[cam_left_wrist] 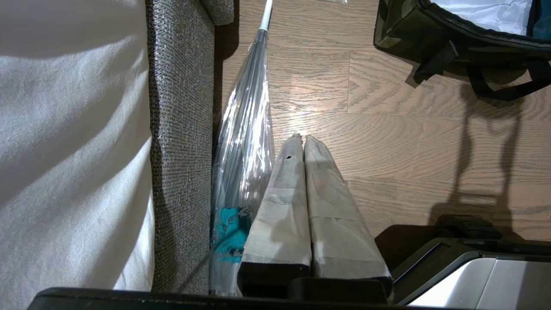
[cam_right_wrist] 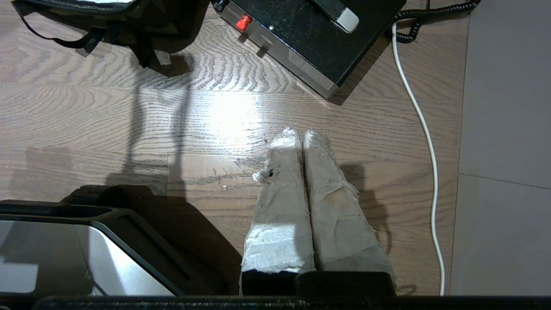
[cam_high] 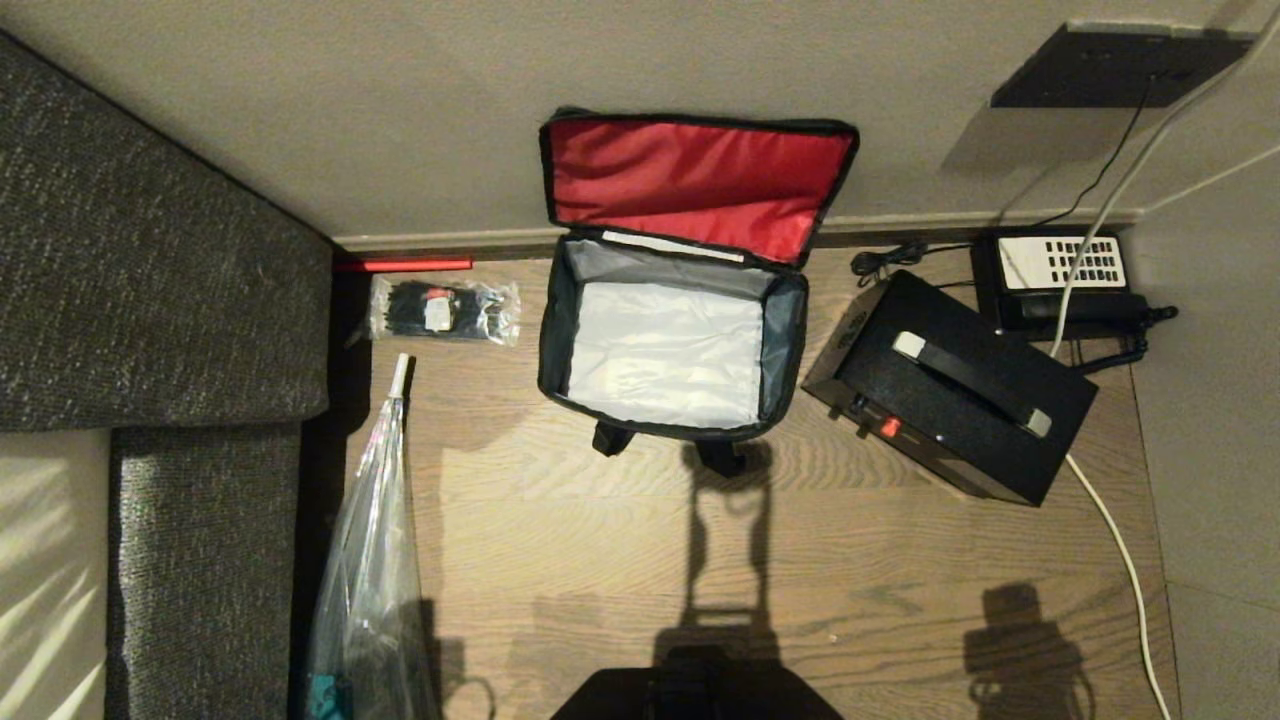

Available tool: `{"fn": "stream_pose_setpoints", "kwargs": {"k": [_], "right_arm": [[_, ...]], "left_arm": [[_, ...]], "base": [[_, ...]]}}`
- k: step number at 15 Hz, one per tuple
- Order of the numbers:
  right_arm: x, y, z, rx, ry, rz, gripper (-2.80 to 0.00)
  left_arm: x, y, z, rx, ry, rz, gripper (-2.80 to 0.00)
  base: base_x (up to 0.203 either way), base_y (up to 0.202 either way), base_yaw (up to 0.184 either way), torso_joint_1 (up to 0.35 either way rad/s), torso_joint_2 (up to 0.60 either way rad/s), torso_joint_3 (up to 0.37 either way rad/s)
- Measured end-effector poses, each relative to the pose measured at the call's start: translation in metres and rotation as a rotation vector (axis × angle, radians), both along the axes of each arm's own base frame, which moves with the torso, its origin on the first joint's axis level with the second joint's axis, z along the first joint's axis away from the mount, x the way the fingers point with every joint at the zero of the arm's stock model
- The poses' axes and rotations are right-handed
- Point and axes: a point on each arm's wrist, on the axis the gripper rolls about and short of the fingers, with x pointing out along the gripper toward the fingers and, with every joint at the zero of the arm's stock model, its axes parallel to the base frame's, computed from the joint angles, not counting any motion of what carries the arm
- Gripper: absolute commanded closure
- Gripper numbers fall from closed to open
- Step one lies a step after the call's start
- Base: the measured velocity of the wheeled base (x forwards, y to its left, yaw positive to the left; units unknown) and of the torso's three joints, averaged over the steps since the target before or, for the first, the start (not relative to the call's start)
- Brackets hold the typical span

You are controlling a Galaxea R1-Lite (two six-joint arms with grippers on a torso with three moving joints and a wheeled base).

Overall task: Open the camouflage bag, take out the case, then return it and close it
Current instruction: Grip the handle again

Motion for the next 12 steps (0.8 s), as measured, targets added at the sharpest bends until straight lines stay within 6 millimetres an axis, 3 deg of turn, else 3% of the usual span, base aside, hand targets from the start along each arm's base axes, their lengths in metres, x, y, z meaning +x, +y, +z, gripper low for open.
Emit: {"fn": "stream_pose_setpoints", "kwargs": {"k": [12], "right_arm": [[0.0000,0.0000,0.0000,0.000,0.000,-0.001,0.00]], "left_arm": [[0.0000,0.0000,0.0000,0.001,0.000,0.000,0.00]], "base": [[0.000,0.000,0.000,0.000,0.00,0.000]]}}
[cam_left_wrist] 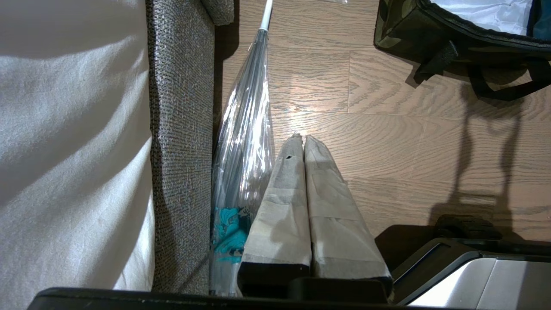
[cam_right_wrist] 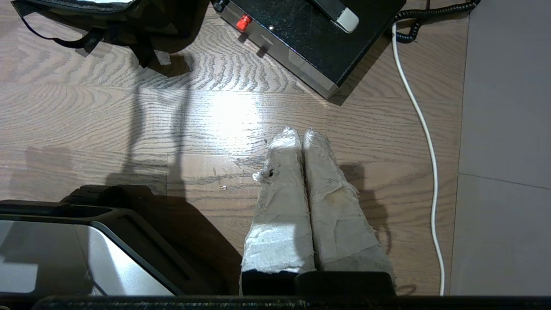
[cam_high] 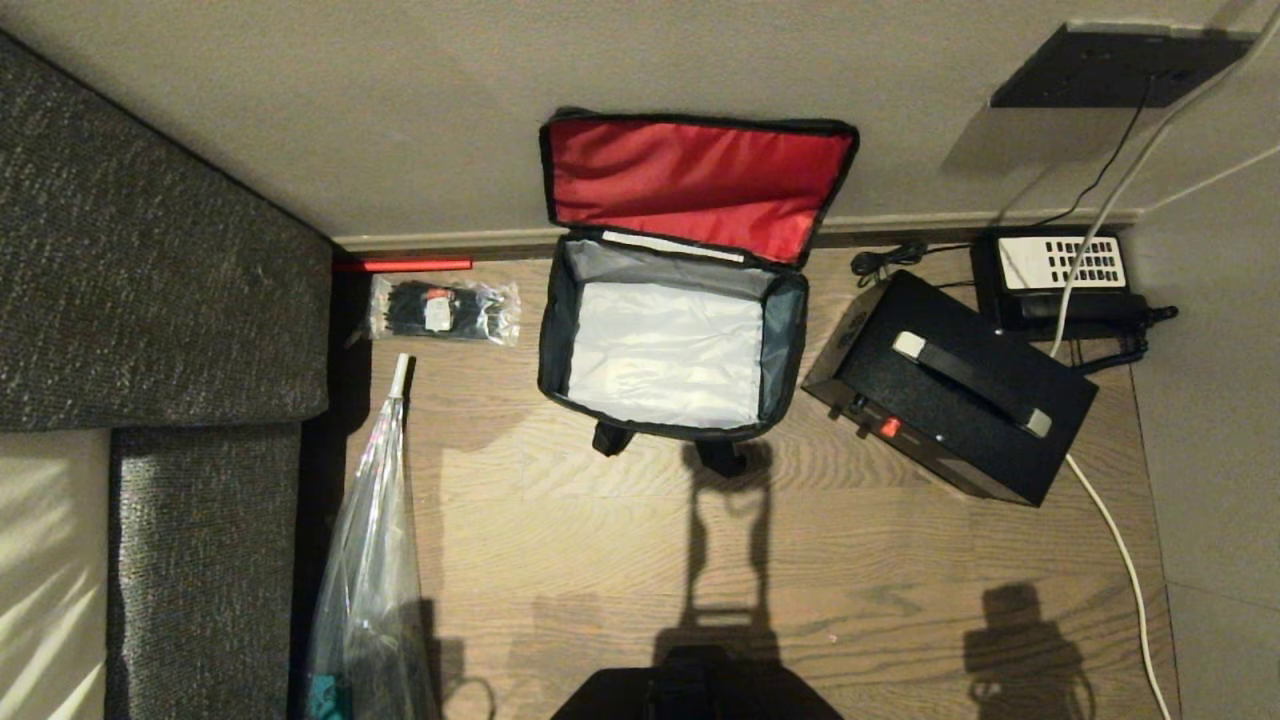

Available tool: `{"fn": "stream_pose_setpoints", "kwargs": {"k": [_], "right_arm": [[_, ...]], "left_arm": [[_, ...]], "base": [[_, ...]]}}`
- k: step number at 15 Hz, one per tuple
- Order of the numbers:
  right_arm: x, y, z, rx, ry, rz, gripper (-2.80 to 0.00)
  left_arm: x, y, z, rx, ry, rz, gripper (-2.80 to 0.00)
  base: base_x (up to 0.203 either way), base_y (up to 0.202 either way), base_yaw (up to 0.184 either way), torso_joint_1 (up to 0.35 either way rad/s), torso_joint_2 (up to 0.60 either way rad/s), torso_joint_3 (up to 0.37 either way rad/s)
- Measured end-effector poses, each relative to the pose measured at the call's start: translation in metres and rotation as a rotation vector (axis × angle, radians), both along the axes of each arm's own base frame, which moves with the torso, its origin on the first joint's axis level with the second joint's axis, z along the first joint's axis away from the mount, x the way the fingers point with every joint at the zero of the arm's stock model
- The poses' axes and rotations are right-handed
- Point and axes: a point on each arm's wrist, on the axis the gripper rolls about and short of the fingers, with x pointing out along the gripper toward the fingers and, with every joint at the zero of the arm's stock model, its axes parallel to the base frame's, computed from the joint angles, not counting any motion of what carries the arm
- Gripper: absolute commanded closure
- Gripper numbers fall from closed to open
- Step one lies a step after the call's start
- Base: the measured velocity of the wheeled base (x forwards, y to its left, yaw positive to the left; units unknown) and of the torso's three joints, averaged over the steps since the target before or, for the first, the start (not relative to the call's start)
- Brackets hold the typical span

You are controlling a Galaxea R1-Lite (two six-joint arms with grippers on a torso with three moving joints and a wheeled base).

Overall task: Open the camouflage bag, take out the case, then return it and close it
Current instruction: Grip the handle again

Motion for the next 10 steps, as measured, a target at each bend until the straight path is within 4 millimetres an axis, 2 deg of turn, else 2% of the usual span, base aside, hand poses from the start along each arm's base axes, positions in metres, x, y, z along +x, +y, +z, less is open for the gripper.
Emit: {"fn": "stream_pose_setpoints", "kwargs": {"k": [10], "right_arm": [[0.0000,0.0000,0.0000,0.000,0.000,0.000,0.00]], "left_arm": [[0.0000,0.0000,0.0000,-0.001,0.000,0.000,0.00]], "base": [[0.000,0.000,0.000,0.000,0.00,0.000]]}}
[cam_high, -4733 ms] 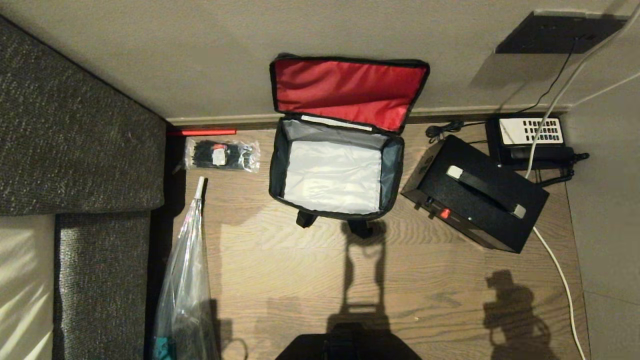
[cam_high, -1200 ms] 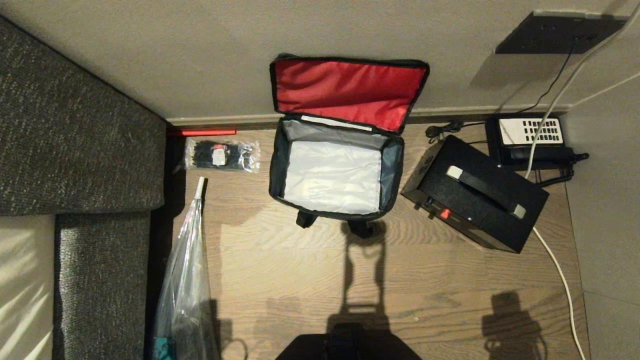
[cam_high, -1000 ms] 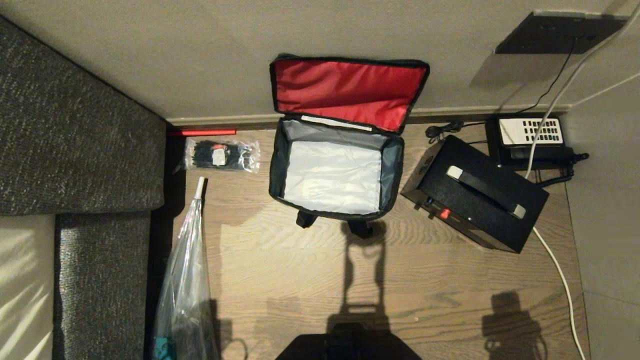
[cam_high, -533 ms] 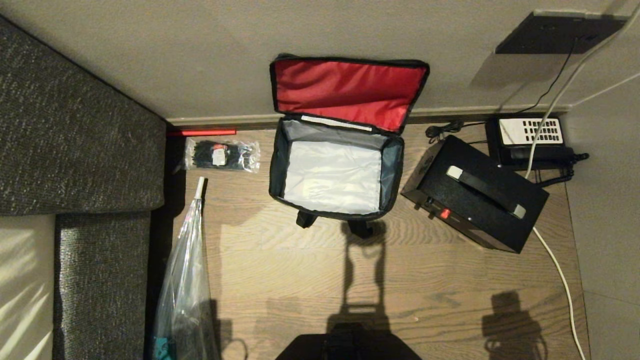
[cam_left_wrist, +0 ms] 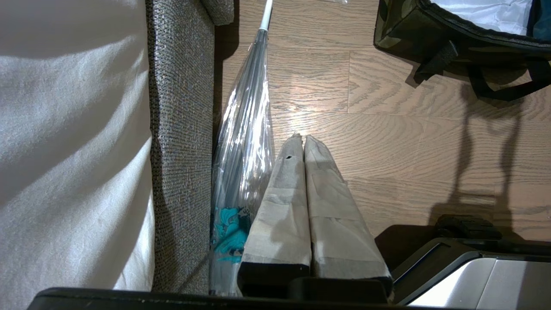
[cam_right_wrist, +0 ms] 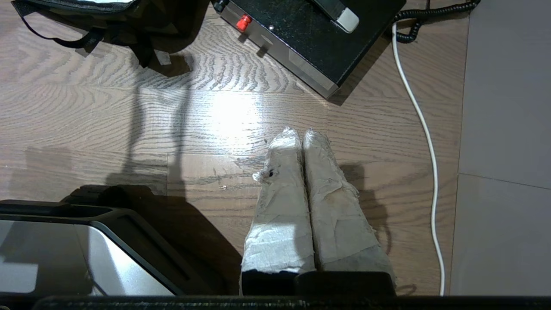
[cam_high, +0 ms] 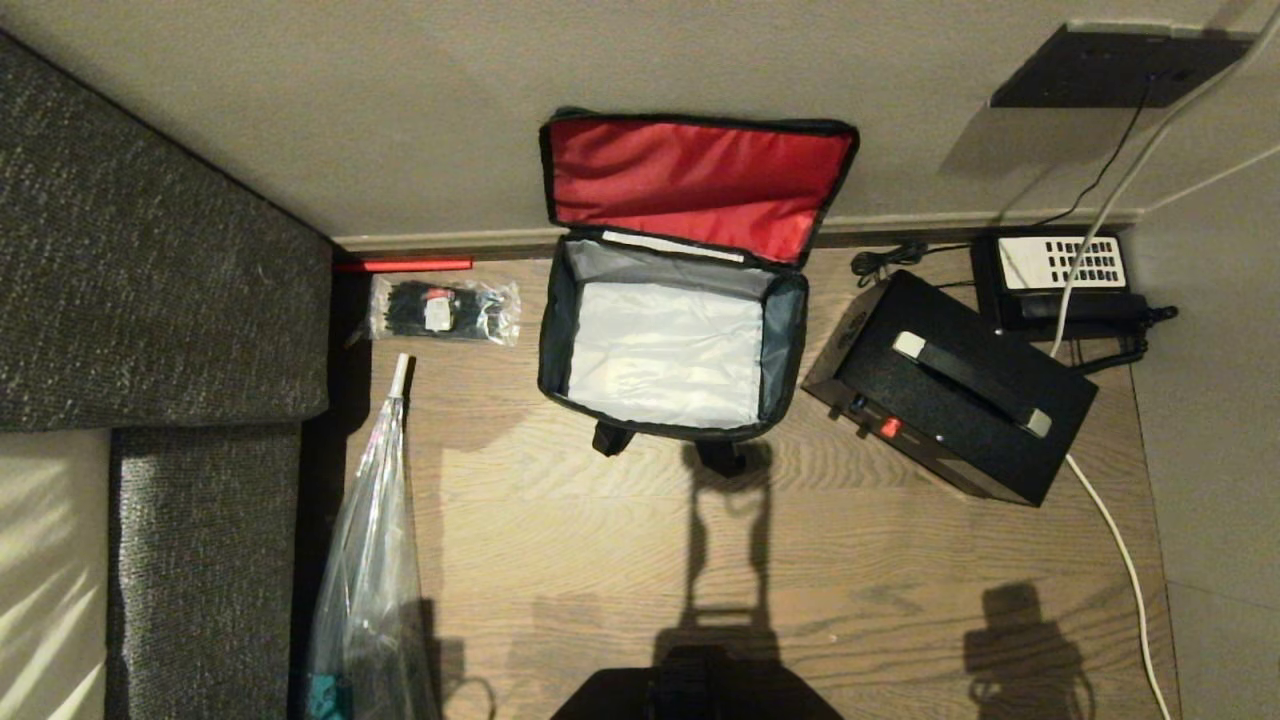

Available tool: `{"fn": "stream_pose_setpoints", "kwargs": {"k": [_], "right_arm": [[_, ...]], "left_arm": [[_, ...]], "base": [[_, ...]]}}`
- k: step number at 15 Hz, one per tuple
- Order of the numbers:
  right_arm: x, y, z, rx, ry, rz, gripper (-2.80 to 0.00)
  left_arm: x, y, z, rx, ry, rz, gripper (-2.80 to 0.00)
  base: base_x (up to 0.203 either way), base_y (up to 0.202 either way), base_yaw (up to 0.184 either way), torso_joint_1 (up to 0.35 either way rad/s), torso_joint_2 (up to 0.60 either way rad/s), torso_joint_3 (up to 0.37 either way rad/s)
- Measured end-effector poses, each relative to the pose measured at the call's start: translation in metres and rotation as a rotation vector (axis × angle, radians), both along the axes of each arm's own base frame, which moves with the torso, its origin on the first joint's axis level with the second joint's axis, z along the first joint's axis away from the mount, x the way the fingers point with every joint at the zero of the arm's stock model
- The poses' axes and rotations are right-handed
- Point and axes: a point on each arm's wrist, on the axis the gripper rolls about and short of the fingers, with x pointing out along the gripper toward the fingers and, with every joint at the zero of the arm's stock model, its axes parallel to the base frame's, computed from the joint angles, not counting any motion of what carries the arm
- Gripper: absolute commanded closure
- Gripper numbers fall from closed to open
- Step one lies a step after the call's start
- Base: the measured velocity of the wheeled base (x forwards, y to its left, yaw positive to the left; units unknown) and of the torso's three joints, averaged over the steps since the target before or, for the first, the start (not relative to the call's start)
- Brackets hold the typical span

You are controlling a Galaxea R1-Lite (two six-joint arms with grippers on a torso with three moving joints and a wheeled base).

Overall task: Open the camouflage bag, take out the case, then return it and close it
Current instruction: Grip the handle again

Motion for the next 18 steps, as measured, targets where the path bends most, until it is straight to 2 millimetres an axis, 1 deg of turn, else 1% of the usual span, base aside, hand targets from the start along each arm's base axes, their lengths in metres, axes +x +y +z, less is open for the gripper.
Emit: {"fn": "stream_pose_setpoints", "kwargs": {"k": [18], "right_arm": [[0.0000,0.0000,0.0000,0.000,0.001,0.000,0.00]], "left_arm": [[0.0000,0.0000,0.0000,0.000,0.000,0.000,0.00]], "base": [[0.000,0.000,0.000,0.000,0.00,0.000]]}}
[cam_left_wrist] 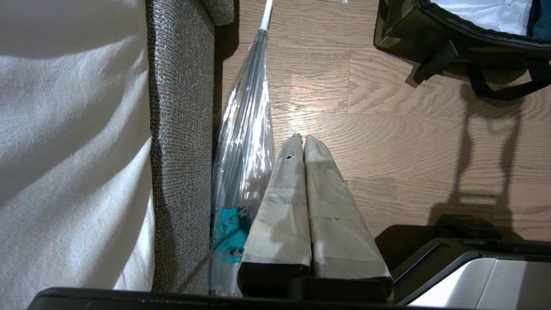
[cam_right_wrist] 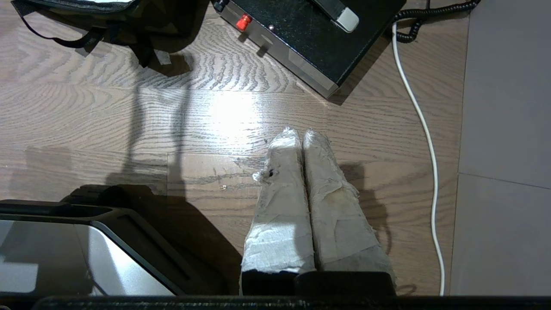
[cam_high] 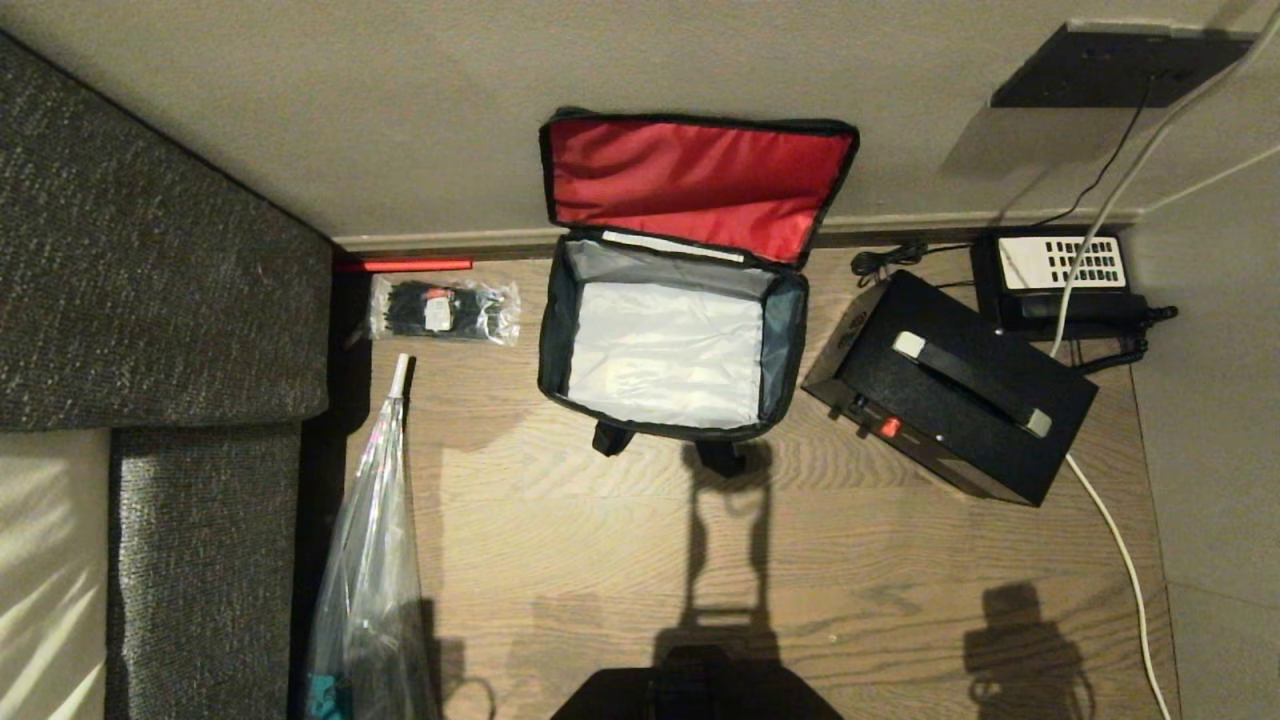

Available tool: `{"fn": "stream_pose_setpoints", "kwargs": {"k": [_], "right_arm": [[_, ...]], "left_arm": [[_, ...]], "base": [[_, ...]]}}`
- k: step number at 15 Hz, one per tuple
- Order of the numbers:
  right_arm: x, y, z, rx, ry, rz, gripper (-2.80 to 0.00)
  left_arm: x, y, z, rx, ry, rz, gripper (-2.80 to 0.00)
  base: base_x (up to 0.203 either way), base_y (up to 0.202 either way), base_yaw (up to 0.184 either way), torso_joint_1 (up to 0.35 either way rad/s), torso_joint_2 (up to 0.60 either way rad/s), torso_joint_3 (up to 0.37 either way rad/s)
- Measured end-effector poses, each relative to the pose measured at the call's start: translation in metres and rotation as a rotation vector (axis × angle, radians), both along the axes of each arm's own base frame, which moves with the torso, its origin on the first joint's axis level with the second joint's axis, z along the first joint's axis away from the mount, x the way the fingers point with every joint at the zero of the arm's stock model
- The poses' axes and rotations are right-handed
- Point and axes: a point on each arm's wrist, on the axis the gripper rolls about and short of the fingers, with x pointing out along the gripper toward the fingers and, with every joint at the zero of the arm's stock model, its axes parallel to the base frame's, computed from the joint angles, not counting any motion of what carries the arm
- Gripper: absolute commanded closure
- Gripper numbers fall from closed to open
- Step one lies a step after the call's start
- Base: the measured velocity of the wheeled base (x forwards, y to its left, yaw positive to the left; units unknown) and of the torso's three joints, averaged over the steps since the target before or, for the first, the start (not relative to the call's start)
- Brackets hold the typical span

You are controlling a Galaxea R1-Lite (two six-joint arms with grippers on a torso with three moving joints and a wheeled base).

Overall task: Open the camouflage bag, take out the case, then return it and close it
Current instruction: Grip the handle again

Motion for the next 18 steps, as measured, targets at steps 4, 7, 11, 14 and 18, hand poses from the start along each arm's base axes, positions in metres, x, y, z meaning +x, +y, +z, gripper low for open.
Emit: {"fn": "stream_pose_setpoints", "kwargs": {"k": [4,7,11,14,18], "right_arm": [[0.0000,0.0000,0.0000,0.000,0.000,0.000,0.00],[0.0000,0.0000,0.0000,0.000,0.000,0.000,0.00],[0.0000,0.0000,0.0000,0.000,0.000,0.000,0.00],[0.0000,0.0000,0.0000,0.000,0.000,0.000,0.00],[0.0000,0.0000,0.0001,0.000,0.000,0.000,0.00]], "left_arm": [[0.0000,0.0000,0.0000,-0.001,0.000,0.000,0.00],[0.0000,0.0000,0.0000,0.000,0.000,0.000,0.00],[0.0000,0.0000,0.0000,0.000,0.000,0.000,0.00],[0.0000,0.0000,0.0000,0.000,0.000,0.000,0.00],[0.0000,0.0000,0.0000,0.000,0.000,0.000,0.00]], "base": [[0.000,0.000,0.000,0.000,0.00,0.000],[0.000,0.000,0.000,0.000,0.00,0.000],[0.000,0.000,0.000,0.000,0.00,0.000],[0.000,0.000,0.000,0.000,0.00,0.000],[0.000,0.000,0.000,0.000,0.00,0.000]]}}
